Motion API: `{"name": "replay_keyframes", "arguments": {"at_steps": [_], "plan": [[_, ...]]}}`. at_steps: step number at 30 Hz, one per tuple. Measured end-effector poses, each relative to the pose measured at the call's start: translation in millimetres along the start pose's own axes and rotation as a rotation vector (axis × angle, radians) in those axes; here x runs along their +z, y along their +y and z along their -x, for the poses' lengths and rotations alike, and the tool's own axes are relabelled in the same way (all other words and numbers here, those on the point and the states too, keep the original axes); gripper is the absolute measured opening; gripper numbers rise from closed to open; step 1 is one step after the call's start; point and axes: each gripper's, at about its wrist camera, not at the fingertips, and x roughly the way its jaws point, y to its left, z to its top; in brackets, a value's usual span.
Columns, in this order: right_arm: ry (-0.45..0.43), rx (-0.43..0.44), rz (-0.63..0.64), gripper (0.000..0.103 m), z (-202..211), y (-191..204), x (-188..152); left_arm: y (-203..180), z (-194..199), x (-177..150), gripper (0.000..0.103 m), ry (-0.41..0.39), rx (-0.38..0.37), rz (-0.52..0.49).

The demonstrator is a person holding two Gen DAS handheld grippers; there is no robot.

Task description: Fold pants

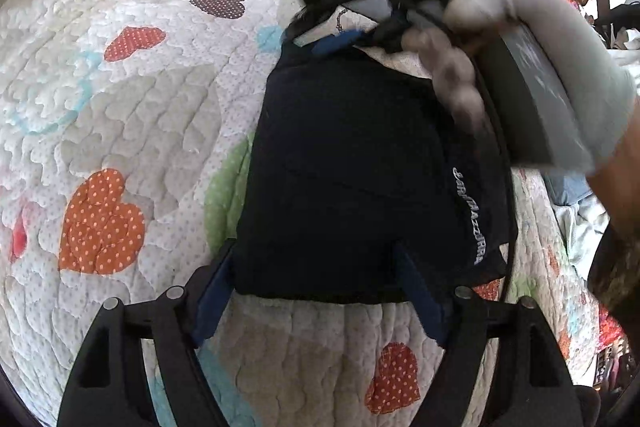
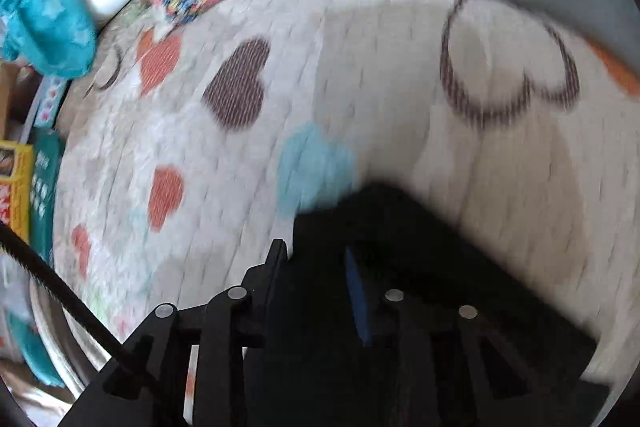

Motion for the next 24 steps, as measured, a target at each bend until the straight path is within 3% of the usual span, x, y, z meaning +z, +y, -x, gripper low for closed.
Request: {"name": "replay_keyframes", "arguments": {"at_steps": [2,3,6,9,12,14,15,16,17,18,19,21,24], "plan": [[-0.137,-0.192,0.055,0.038,28.1,2.8,8.2,-1.8,0.3,0.1,0.080,-0.007,0.005,-0.009],[-0.161,-0.187,0.041,0.044,39.5,-1.3,8.4,-1.1,0.3,0.8,0.080,-0.008,-0.001,-0.008],[-0.197,-0.043,-0.068,0.046,79.2,-26.2,-9.1,1.9,2.0,2.0,0.080,-0.007,-0.018,0.007],[-0.202,0.141,-0.127,0.051,102.2,-39.2,-53.0,5.9,2.8,0.7,0.080,-0.011,-0.021,0.013],[-0.176,0.204,-0.193,0.061,93.9,-55.2,-82.4,5.6,4.4,0.0,0.081,-0.011,-0.018,0.018],[-0.171,0.141,-0.264,0.044,81.1,-78.0,-91.6,5.8,6.6,-0.8,0.082,-0.013,-0.026,0.021],[-0.191,0.131,-0.320,0.011,80.6,-93.4,-97.6,5.2,9.4,-3.8,0.082,-0.015,-0.028,0.023],[-0.214,0.147,-0.362,0.003,85.7,-101.7,-104.8,4.9,11.9,-5.1,0.082,-0.020,-0.034,0.023],[-0.259,0.181,-0.398,0.003,96.2,-108.2,-114.1,5.0,14.1,-4.7,0.082,-0.032,-0.038,0.020],[-0.307,0.173,-0.407,0.014,107.9,-106.2,-125.6,4.1,18.2,-5.8,0.082,-0.048,-0.040,0.015],[-0.344,0.127,-0.382,0.042,120.2,-99.4,-138.6,2.2,22.8,-7.2,0.082,-0.063,-0.042,0.007],[-0.403,0.060,-0.323,0.062,139.8,-88.8,-165.7,-1.1,27.9,-8.3,0.082,-0.089,-0.027,-0.011],[-0.422,-0.028,-0.274,0.062,157.9,-78.1,-214.4,-11.3,36.3,-12.0,0.082,-0.109,0.027,-0.053]]}}
